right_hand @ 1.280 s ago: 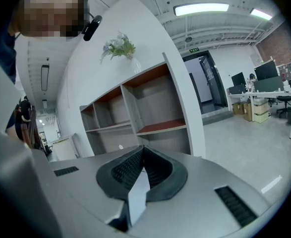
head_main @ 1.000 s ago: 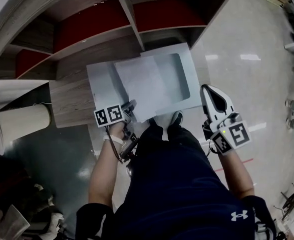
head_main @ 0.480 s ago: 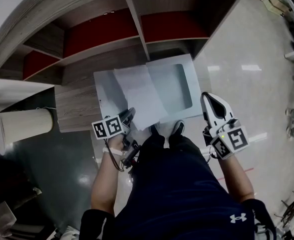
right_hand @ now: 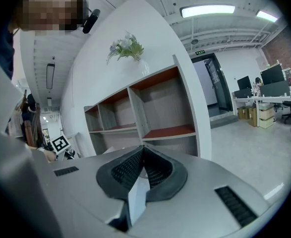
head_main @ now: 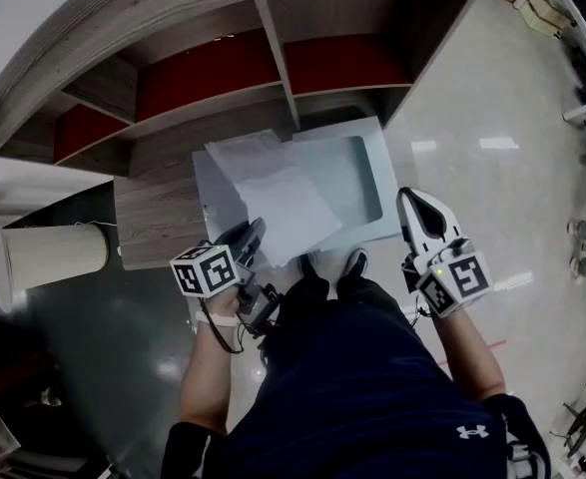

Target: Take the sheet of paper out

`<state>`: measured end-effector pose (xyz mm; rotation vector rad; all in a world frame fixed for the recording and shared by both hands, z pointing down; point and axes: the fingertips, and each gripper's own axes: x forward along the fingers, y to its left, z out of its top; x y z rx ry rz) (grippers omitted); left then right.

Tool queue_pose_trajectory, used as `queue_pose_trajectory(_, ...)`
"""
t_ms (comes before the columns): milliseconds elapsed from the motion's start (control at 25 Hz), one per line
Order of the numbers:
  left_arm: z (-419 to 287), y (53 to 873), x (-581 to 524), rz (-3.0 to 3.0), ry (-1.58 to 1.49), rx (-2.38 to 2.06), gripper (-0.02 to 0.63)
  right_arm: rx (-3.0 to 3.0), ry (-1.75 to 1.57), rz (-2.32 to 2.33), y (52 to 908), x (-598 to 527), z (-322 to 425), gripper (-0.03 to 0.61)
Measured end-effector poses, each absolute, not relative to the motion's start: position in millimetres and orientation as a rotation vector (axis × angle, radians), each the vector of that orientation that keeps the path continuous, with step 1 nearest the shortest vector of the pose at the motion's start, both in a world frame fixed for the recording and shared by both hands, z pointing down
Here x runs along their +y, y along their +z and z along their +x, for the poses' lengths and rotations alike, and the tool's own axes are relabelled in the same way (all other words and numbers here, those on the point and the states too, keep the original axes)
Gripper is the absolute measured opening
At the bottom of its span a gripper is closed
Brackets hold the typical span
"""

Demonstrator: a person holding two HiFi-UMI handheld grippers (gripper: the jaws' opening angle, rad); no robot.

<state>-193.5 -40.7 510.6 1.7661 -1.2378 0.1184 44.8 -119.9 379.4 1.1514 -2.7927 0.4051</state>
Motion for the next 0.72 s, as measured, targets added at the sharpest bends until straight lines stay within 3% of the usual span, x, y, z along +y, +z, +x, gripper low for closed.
queue_pose_trajectory(720,-134.8,385.6,-26.5,2.018,-0.075,-1.08,0.015,-2.788,0.376,1.221,362.6,-119.6,58.4,0.012)
